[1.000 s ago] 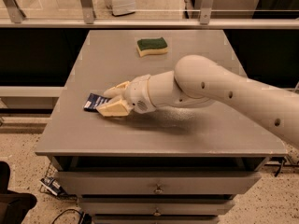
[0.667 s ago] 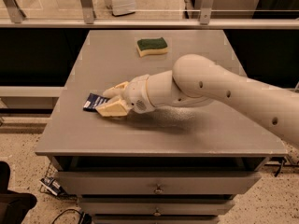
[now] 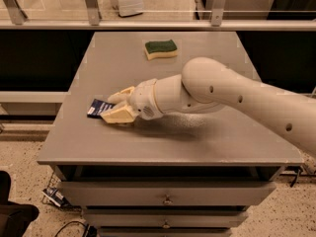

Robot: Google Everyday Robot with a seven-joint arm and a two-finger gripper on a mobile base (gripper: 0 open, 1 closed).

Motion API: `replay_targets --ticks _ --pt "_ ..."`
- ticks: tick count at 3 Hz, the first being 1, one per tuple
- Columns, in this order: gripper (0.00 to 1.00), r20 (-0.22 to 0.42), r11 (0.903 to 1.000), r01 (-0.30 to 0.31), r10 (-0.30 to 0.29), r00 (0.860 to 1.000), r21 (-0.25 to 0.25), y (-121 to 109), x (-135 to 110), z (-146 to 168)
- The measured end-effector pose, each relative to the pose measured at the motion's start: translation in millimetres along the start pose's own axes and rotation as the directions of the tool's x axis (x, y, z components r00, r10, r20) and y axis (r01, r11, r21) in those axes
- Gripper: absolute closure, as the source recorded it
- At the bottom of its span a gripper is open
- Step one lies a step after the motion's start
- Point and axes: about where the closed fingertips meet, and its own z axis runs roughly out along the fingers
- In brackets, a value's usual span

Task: Pick rxbar blueberry

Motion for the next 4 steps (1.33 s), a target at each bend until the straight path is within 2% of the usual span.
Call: replay_targets --ticks 1,2,3,4 --pt "1.0 0.016 0.9991 0.042 -0.042 0.999 0.001 0 -22 -18" --pt "1.0 0.039 0.9955 0.095 -0.095 0.995 0.0 1 -53 -50" --pt "1.0 0.028 0.9868 0.162 -0.162 0.986 0.008 4 -94 -87" --pt "1.0 0.009 0.9733 0.228 -0.228 0.974 0.025 7 -134 -115"
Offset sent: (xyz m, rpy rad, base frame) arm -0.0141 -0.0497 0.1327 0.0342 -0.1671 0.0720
